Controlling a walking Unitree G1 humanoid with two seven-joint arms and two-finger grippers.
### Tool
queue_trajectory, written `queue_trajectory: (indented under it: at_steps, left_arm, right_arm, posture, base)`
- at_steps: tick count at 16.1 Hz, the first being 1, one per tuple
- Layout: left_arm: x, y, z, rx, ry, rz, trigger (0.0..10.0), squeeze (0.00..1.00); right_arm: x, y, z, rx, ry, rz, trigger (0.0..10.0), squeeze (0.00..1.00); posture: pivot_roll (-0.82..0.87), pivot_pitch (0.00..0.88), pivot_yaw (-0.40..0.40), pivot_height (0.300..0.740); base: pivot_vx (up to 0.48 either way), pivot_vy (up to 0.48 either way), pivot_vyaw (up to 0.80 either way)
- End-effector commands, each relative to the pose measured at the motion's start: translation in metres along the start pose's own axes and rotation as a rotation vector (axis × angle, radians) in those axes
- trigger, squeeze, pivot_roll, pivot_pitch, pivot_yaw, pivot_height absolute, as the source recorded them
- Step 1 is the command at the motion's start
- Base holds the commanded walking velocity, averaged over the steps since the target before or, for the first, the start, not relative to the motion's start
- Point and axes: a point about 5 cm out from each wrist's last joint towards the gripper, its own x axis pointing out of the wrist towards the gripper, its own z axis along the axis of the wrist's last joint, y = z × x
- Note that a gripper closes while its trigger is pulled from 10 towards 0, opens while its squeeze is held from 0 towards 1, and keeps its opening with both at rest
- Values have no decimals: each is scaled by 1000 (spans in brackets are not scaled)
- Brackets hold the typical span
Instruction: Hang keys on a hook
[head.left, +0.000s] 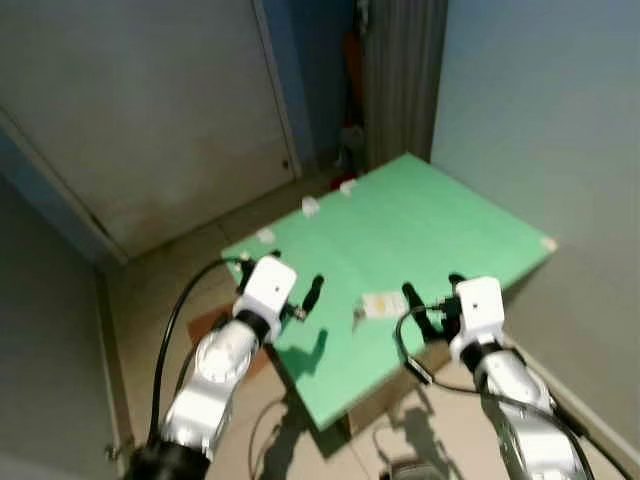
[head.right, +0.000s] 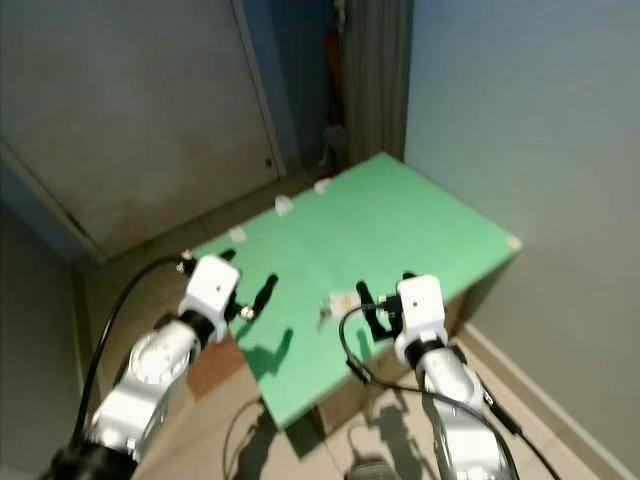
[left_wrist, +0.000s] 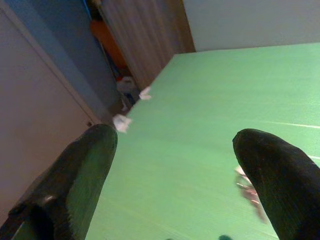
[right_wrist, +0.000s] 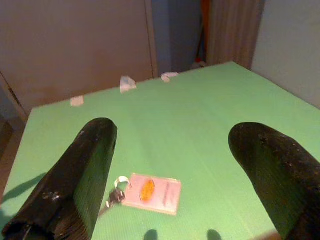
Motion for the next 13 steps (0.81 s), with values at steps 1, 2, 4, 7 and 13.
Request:
queue_trajectory:
  at_steps: [1,2,4,7,13]
  left_arm:
    - [-2,7,-6,32,41,0,10000,0]
    - [0,5,-5,44,36,-29,10000,0]
    - [1,4,-7,37,55,-45,10000,0]
    - [10,2,-2,37,37,-78,10000,0]
    - [30,13,-1,37,54,-114,10000,0]
  right_arm:
    - [2,11,5,6,-23,36,10000,0]
    - [1,12,5,5,-22,38,10000,0]
    - [0,11,4,8,-20,31,10000,0]
    - [-4,13,3,10,-15,34,10000,0]
    - [-23,15,2,-24,9,113,10000,0]
  posture:
    - [-228,54,150,720]
    - [-231,57,154,720]
    - [-237,62,160,720]
    - [-239,71,164,720]
    - [-312,91,181,720]
  base:
    - [469,0,0]
    - [461,0,0]
    - [0,0,0]
    - [0,0,0]
    - [0,0,0]
